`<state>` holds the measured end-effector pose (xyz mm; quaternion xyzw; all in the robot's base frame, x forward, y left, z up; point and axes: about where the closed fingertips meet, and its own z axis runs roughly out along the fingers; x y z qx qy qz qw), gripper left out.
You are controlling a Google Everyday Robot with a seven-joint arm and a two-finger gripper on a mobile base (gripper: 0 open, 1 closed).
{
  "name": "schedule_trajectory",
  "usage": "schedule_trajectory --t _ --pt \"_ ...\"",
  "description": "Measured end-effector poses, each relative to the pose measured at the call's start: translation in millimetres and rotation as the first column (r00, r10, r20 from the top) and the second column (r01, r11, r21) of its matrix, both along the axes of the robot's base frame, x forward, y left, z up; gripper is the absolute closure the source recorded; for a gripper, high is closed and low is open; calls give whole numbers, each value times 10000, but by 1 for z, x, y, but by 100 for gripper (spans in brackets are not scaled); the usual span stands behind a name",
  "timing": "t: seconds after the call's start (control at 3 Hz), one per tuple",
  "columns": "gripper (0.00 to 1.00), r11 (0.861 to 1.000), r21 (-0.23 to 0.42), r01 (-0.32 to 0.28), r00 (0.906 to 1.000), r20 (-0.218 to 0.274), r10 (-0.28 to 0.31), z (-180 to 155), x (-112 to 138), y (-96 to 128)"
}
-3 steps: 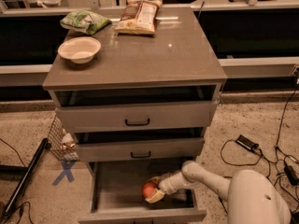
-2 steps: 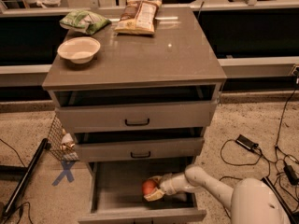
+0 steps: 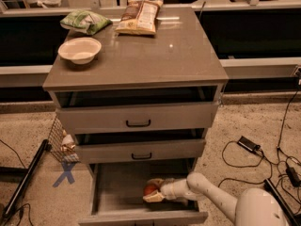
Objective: Place apple into bottom drawer
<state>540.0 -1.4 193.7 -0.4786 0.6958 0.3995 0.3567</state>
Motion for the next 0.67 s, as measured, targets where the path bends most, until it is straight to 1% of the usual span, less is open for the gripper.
schedule_trajectory --t 0.33,0.67 --pt "0 10000 14 -20 10000 -13 20 0 -1 2" --pt "0 10000 14 -20 10000 -13 20 0 -1 2"
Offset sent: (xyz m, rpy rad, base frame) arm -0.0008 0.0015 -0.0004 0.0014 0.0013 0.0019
